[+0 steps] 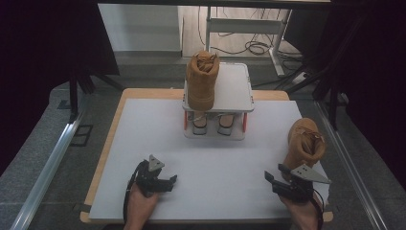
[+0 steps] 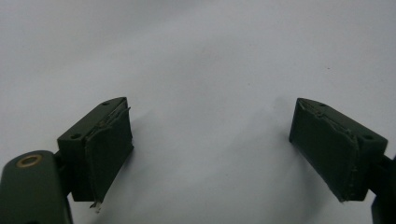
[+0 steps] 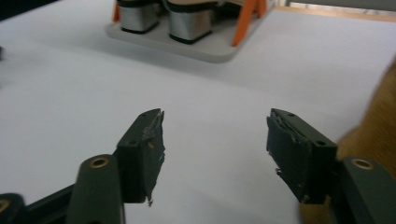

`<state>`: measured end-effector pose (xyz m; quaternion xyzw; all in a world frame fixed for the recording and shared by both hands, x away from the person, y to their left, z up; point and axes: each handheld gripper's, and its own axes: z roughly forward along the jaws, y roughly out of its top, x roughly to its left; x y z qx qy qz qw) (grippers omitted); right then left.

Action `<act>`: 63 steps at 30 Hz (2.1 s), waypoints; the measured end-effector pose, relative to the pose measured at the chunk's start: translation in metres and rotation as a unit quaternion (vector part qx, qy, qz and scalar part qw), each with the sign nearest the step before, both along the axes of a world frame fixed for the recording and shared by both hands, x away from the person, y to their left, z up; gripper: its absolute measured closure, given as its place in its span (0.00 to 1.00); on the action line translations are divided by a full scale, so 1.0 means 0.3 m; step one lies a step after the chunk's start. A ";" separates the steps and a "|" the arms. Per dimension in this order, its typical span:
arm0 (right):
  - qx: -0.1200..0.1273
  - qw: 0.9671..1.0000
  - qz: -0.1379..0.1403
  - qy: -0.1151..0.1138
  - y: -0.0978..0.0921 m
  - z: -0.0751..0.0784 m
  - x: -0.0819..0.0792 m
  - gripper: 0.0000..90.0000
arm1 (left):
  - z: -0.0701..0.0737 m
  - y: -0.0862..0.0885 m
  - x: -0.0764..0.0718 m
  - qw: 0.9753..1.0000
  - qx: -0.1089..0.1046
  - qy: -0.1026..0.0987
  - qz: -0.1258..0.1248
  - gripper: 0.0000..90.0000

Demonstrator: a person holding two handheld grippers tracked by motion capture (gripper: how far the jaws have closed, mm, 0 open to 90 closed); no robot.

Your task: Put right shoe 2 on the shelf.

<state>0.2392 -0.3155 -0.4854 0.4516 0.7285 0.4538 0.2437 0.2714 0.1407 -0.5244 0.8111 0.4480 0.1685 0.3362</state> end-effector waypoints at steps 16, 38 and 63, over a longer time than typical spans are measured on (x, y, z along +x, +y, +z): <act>-0.044 0.997 -0.059 0.021 -0.042 -0.086 0.032 1.00 | 0.000 0.000 0.000 1.000 0.000 0.000 0.000 0.15; -0.057 0.994 -0.081 0.039 -0.061 -0.093 0.044 1.00 | 0.000 0.000 0.000 1.000 0.000 0.000 0.000 0.15; -0.052 0.994 -0.084 0.045 -0.142 -0.087 -0.020 1.00 | 0.000 0.000 0.000 1.000 0.000 0.000 0.000 0.15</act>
